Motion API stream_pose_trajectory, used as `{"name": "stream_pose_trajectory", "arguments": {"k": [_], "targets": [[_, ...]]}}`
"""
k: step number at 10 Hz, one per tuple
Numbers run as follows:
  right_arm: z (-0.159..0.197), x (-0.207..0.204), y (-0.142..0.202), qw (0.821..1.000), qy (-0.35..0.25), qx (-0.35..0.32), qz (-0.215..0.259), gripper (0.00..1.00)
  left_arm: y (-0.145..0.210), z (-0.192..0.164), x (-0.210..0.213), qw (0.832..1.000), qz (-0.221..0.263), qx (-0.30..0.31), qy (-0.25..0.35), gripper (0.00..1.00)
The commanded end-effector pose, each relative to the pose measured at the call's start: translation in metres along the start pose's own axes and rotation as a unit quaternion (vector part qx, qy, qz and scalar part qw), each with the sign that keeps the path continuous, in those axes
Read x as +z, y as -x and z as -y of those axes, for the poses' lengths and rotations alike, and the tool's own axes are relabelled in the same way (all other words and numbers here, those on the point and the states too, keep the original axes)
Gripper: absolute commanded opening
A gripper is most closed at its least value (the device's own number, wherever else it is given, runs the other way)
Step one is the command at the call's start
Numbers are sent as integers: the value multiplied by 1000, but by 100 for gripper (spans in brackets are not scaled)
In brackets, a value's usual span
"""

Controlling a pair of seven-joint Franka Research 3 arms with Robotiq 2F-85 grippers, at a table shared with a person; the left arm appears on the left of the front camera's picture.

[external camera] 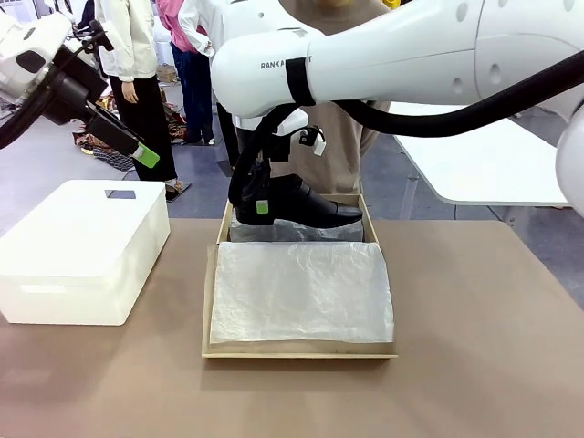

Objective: Pack the shoes into the box.
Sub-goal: Place the other shoe of the Shoes into the Shoes Box.

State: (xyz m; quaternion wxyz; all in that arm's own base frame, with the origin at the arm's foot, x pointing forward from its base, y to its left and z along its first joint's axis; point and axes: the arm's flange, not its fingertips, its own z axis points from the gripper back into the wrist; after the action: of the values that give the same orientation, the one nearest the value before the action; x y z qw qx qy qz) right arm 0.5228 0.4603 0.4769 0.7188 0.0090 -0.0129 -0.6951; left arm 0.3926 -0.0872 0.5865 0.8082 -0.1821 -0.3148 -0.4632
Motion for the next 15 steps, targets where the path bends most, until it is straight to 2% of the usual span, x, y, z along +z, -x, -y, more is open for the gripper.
{"name": "stream_pose_trajectory", "arguments": {"k": [1, 4, 15], "targets": [[-7, 4, 9, 1000, 7, -22, -8, 0, 0, 0, -1, 1000, 12, 5, 1, 100], [-11, -6, 12, 999, 24, -43, -9, 0, 0, 0, -1, 1000, 12, 5, 1, 100], [-20, -44, 19, 998, 30, -42, 28, 0, 0, 0, -1, 1000, 12, 5, 1, 100]]}}
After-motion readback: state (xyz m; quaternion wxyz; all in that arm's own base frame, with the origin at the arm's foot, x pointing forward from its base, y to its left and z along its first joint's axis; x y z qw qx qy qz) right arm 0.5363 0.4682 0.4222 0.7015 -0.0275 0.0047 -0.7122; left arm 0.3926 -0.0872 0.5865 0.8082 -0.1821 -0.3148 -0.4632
